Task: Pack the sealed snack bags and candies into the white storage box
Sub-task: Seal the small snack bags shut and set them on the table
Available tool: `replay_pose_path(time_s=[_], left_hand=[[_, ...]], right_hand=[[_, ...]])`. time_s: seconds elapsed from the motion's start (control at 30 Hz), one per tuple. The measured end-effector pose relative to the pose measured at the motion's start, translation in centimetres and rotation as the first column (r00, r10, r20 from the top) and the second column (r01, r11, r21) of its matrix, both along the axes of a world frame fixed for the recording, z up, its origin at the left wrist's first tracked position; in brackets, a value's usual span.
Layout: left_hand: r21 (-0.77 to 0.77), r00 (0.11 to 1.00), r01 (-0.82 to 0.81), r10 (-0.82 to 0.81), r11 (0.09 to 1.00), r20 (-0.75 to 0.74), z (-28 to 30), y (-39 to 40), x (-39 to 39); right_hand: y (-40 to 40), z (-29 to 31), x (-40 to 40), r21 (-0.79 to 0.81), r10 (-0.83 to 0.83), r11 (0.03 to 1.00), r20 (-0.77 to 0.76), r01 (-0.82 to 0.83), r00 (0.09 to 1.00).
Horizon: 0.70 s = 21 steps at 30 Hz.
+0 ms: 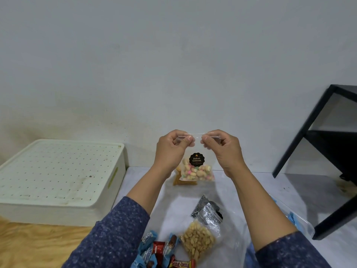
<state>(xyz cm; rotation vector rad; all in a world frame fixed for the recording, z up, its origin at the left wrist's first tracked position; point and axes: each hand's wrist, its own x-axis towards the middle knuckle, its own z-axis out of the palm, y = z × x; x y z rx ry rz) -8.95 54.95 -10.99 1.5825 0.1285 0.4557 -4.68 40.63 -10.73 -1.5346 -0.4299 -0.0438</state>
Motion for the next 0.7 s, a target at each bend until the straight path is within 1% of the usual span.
replay_pose_path(time_s=[0.13,0.2,0.3,0.4,0.5,0.6,0.7], left_hand=[[0.01,1.0,0.001,-0.001,1.0,0.003,0.1,0.0,-0.1],[0.008,0.999,0.044,-0.044,0.999,-0.022,0.1,-0.1,-0.2],[-0.048,0.993,0.11,-0.111,0.993,-0.033,0.0,-0.3,-0.3],[-0.059,0.996,0.089,-0.09,0.994,-0.015,-0.1,-0.4,-0.3],[-0.016,0.998,0.067,-0.067,0.998,-0.014,0.0,-0.5,-0.4],[0.008,0.999,0.05,-0.05,0.999,-0.009,-0.2,-0.6,-0.5],[-0.003,0.997,0.077,-0.077,0.997,-0.013,-0.1,-0.5,-0.8]], right_hand=[[0.1,0.2,-0.3,0.015,0.033,0.999,-0.032,-0.033,0.999],[0.0,0.3,-0.4,0.0,0.027,1.0,-0.034,-0.027,0.999],[0.1,0.2,-0.5,-0.011,0.015,1.0,-0.025,-0.015,1.0],[0.3,0.2,-0.7,-0.012,0.03,0.999,-0.035,-0.031,0.999],[0.4,0.1,-0.9,-0.025,0.034,0.999,-0.035,-0.035,0.999],[0.5,0.1,-1.1,-0.04,0.032,0.999,0.001,-0.032,0.999],[0.6,0.0,-1.2,-0.056,0.027,0.998,0.033,-0.025,0.999]])
